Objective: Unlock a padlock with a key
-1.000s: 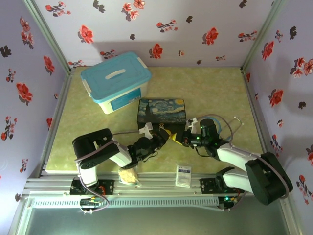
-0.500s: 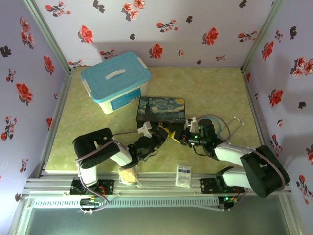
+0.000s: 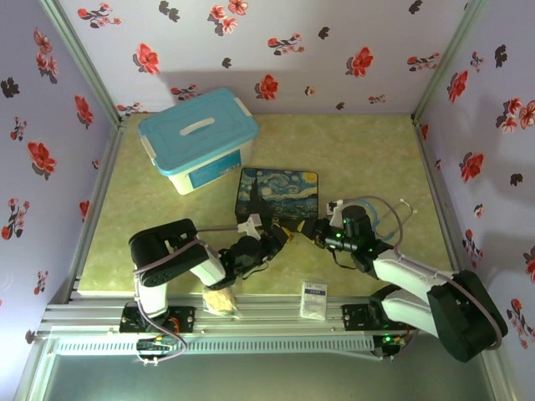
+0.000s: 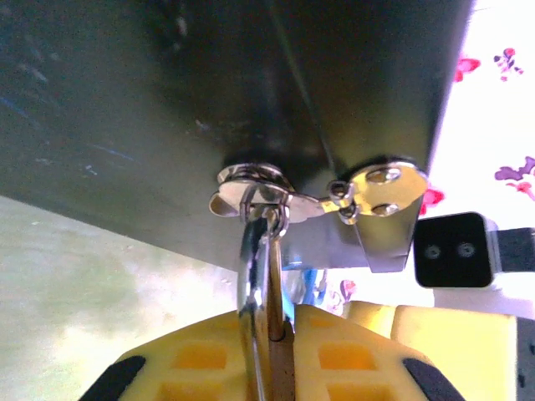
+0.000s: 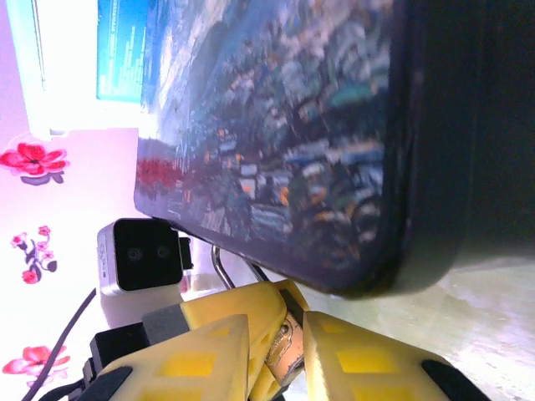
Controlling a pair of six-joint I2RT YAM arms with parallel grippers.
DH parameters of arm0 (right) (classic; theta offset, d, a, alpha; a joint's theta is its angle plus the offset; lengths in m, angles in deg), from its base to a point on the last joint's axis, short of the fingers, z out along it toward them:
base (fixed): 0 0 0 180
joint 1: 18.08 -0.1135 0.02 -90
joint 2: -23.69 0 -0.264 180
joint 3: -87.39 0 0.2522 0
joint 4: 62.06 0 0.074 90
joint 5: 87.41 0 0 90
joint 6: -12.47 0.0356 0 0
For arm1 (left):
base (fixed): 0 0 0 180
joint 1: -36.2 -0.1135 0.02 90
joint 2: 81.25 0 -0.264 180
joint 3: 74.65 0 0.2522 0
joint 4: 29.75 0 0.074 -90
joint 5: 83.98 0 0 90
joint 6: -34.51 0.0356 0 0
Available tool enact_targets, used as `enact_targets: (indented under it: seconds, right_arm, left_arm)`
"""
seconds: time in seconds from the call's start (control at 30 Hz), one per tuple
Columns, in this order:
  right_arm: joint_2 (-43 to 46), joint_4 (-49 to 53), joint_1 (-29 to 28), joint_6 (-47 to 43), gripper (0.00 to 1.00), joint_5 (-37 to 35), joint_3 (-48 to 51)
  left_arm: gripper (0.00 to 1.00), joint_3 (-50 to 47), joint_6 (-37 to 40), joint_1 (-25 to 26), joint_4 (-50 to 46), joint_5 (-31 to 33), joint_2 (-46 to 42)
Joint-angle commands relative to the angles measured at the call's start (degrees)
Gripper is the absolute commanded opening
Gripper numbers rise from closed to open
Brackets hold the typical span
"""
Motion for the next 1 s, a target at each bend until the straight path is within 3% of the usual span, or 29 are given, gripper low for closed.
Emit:
enact_targets:
  seconds: [0.0, 0.1, 0.2, 0.37, 0.63, 0.77, 0.97]
  right_arm:
    - [1.09, 5.58, 0.46, -4.61, 0.24, -3.48, -0.30]
    - [1.70, 11.72, -0.43, -12.80, 0.21, -5.39, -1.54]
    - [3.36, 23.25, -3.87, -20.84, 0.20, -12.57, -4.51]
    - [6.82, 27.51, -10.44, -25.63, 0.19, -23.68, -4.75]
    - [4.33, 23.28, -21.27, -32.47, 0.22, -35.39, -4.19]
    - [1.09, 22.30, -26.12, -37.77, 0.33, -39.95, -6.63]
    - [-4.21, 19.57, -27.59, -40.28, 0.34, -42.49, -7.87]
  left_arm:
    - [0.00, -0.02, 2.53, 0.40, 2.97, -0.70, 0.15]
    - [0.00, -0.76, 2.18, -0.10, 2.93, -0.18, 1.23]
    - [0.00, -1.04, 1.86, -0.38, 2.88, -0.03, 2.09]
    - [0.00, -0.43, 0.20, -0.30, -2.80, 0.17, 2.31]
    - [0.00, 0.00, -0.33, 0.28, -7.60, 0.17, 1.69]
    - [0.00, 0.30, 0.61, 0.29, -10.57, -0.08, -0.33]
    - [0.00, 0.59, 1.43, 0.33, -13.05, -1.09, -1.32]
